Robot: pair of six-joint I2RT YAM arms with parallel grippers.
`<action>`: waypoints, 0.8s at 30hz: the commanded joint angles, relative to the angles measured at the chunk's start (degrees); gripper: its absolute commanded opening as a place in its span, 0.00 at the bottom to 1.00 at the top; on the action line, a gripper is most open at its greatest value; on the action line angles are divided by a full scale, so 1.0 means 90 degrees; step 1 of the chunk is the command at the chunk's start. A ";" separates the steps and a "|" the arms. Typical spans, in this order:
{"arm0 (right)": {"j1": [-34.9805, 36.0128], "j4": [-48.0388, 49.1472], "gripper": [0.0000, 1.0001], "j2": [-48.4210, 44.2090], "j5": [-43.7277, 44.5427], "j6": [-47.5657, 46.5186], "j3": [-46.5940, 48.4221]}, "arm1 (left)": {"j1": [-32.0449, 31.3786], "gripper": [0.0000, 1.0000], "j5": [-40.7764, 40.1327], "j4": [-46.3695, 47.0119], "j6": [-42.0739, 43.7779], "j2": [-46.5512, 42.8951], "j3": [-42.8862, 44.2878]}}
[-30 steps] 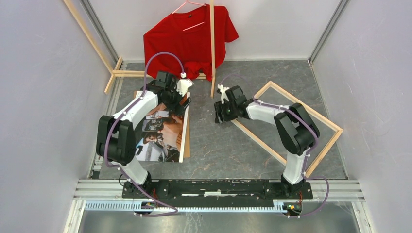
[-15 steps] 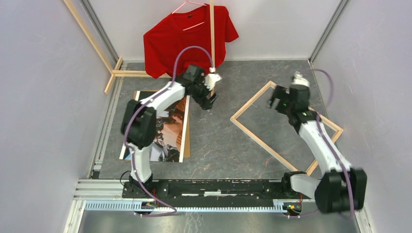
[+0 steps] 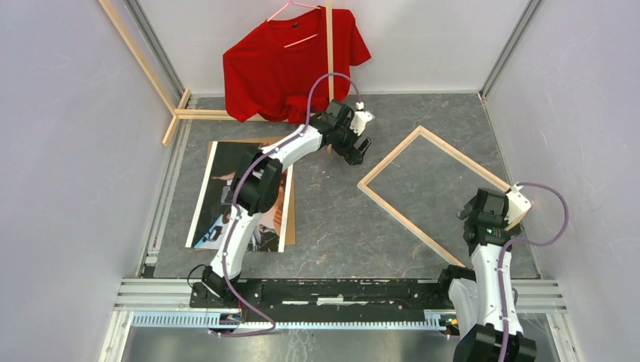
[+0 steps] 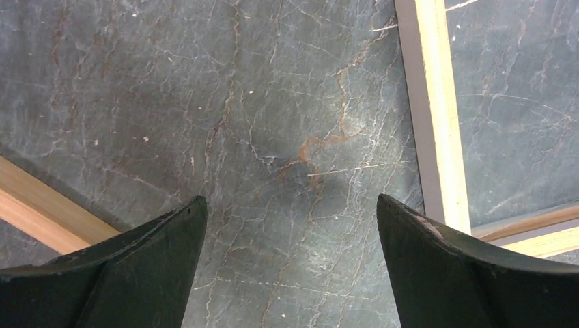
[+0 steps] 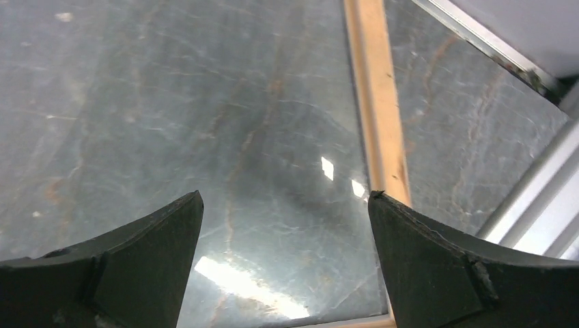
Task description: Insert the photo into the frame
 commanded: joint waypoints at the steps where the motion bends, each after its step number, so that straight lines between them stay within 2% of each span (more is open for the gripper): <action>1: -0.0307 0.0135 0.98 -0.0459 0.0716 0.0403 -0.0342 | -0.0169 0.99 0.0242 0.0242 -0.0435 -0.0086 -0.0007; 7: -0.0461 0.0250 0.97 -0.0543 0.1152 0.0531 -0.0554 | -0.0306 0.99 0.0207 0.0329 -0.0534 -0.0042 -0.0051; 12: -0.0555 0.0205 0.96 -0.0581 0.1679 0.0545 -0.0632 | -0.0386 0.99 0.0113 0.0292 -0.0596 0.0228 0.0340; 24: -0.1536 0.1665 0.92 -0.0009 0.0148 0.0970 -0.1847 | -0.0434 0.98 0.0196 0.0240 -0.0852 0.0719 0.0737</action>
